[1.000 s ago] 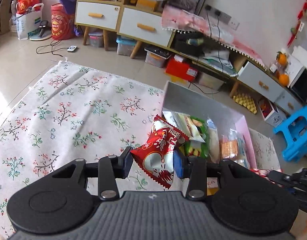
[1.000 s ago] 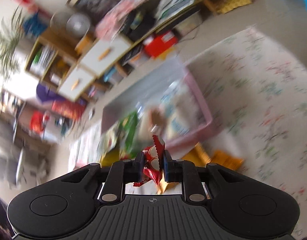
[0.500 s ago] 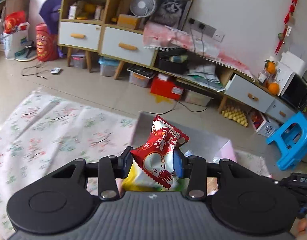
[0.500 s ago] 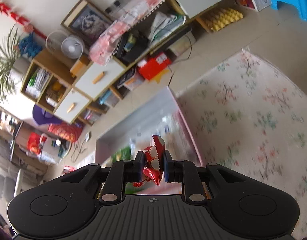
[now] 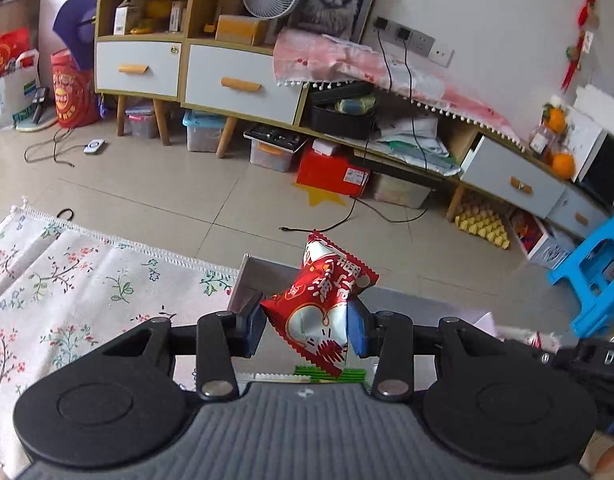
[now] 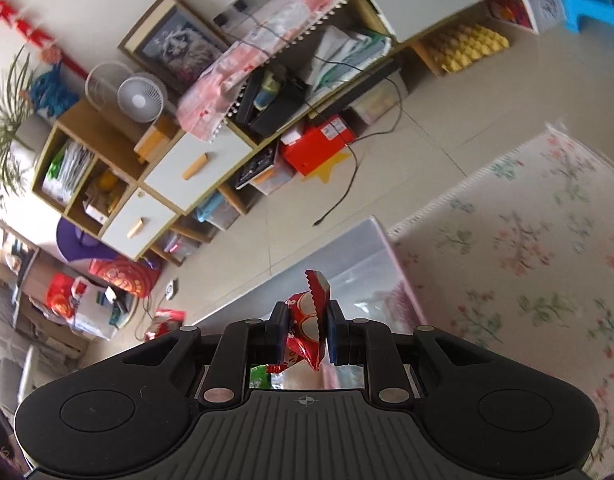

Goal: Organize snacks
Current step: 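Lower both red candy packs into the pink box and open both grippers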

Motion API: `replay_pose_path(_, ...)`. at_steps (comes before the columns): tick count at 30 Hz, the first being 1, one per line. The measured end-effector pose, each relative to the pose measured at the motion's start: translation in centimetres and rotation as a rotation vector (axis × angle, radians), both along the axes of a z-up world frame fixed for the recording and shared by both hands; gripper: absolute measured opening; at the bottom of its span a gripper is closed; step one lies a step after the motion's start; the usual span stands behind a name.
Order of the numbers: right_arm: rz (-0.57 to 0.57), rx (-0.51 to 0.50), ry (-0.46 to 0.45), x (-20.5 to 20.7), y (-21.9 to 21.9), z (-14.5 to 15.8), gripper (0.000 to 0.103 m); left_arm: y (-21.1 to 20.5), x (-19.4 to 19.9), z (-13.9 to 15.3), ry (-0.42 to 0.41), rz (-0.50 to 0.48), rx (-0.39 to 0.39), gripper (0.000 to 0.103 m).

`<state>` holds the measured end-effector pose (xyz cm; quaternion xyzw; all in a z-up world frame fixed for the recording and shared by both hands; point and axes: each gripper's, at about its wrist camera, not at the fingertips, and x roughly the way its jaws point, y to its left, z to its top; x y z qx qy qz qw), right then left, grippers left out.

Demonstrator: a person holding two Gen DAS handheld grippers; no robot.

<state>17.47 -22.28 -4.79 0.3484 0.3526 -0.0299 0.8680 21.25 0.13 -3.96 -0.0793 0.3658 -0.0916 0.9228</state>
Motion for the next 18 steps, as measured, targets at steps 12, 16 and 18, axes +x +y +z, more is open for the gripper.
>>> replay_pose_path(12,0.049,-0.125,0.019,0.7,2.7,-0.2,0.032,0.5,-0.1,0.0,0.03,-0.011,0.039,0.056)
replay_pose_path(16,-0.001,-0.051,0.008,-1.0,1.1,0.8,0.033,1.6,-0.9,1.3,0.036,0.016,-0.001,0.059)
replay_pose_path(18,-0.031,-0.003,0.008,-2.1,0.3,1.3,0.035,2.1,-1.8,1.9,0.041,0.026,-0.019,0.059)
